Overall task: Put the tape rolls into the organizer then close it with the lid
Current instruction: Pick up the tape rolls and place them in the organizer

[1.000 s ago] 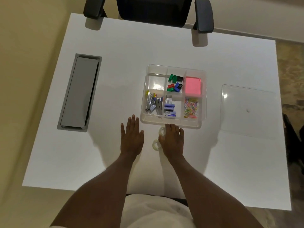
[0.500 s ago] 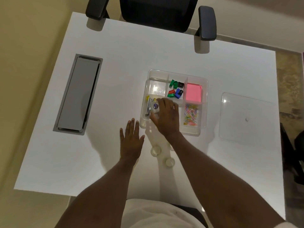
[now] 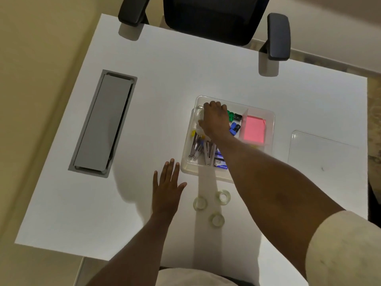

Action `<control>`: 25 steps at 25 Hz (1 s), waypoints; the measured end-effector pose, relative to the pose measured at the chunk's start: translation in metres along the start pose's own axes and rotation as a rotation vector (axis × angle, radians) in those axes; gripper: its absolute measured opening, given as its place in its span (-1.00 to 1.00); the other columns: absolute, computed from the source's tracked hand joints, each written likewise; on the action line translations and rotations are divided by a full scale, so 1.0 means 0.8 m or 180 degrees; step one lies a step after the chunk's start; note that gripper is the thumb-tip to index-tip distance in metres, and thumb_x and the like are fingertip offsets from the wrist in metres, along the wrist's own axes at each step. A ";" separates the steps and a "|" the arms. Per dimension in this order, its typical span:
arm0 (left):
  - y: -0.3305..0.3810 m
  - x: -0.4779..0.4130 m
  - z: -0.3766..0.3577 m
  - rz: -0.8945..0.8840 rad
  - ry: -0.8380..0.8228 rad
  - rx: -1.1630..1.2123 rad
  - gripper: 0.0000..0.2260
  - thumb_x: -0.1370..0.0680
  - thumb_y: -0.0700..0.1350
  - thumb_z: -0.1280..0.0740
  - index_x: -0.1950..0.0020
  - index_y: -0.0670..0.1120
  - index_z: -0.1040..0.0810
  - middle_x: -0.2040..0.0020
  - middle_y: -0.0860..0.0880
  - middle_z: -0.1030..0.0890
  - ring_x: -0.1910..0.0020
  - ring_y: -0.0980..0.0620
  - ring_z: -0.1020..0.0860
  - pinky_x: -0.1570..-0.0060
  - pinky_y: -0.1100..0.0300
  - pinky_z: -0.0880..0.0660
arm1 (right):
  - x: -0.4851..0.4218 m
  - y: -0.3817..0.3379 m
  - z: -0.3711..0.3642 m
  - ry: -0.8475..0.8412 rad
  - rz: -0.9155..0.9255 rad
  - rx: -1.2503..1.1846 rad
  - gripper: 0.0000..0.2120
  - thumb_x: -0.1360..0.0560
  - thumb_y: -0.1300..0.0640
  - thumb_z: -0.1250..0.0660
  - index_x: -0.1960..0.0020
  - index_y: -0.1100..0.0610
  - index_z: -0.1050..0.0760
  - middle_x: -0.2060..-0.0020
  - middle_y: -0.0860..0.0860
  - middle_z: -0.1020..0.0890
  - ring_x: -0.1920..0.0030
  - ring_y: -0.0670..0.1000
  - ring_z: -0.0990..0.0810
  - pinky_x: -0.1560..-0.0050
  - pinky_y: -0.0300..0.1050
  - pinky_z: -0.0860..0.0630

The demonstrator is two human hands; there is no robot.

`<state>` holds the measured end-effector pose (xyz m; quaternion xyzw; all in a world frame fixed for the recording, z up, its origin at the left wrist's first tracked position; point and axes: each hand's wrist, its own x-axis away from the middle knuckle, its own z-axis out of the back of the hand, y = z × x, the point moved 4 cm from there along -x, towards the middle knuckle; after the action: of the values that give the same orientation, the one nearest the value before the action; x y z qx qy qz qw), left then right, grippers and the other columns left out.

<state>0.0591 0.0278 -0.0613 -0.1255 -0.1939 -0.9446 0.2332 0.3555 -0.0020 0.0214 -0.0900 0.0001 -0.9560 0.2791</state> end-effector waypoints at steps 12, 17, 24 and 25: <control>0.002 -0.001 0.000 0.0059 -0.0134 -0.0058 -0.35 -0.71 0.24 -0.04 -0.70 0.06 0.13 -0.71 0.05 0.18 -0.69 0.05 0.20 -0.67 -0.13 0.16 | 0.025 -0.004 0.006 0.0404 -0.0030 -0.0102 -0.76 -0.48 0.16 -0.41 -0.13 0.19 -0.55 0.00 0.12 -0.64 -0.06 0.17 -0.57 -0.16 0.09 -0.43; 0.011 0.000 0.014 0.0090 -0.0272 -0.0079 -0.36 -0.71 0.21 -0.03 -0.70 0.03 0.15 -0.71 0.02 0.19 -0.69 0.01 0.20 -0.67 -0.15 0.15 | 0.114 -0.004 0.009 0.0764 0.0089 -0.0396 -0.73 -0.58 0.00 -0.35 -0.18 0.15 -0.53 -0.01 0.09 -0.63 -0.04 0.13 -0.58 -0.15 0.09 -0.48; 0.025 0.003 0.030 0.0105 -0.0400 -0.0138 -0.36 -0.73 0.15 -0.05 -0.70 -0.02 0.15 -0.71 -0.05 0.20 -0.70 -0.05 0.19 -0.66 -0.20 0.14 | 0.263 0.020 -0.022 0.0862 0.0037 -0.0758 -0.77 -0.57 0.02 -0.37 -0.14 0.13 -0.54 0.05 0.06 -0.65 0.05 0.09 -0.60 0.02 0.03 -0.56; 0.026 0.004 0.032 0.0088 -0.0391 -0.0119 -0.36 -0.73 0.14 -0.06 -0.70 -0.03 0.15 -0.71 -0.05 0.20 -0.70 -0.06 0.19 -0.66 -0.20 0.13 | 0.282 0.028 -0.029 0.0778 -0.0043 -0.0798 -0.76 -0.56 0.01 -0.38 -0.14 0.13 -0.55 0.04 0.06 -0.65 0.04 0.10 -0.60 0.01 0.05 -0.57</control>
<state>0.0703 0.0204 -0.0311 -0.1903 -0.1884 -0.9353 0.2315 0.1767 -0.1421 0.0366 -0.0072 0.1527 -0.9542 0.2572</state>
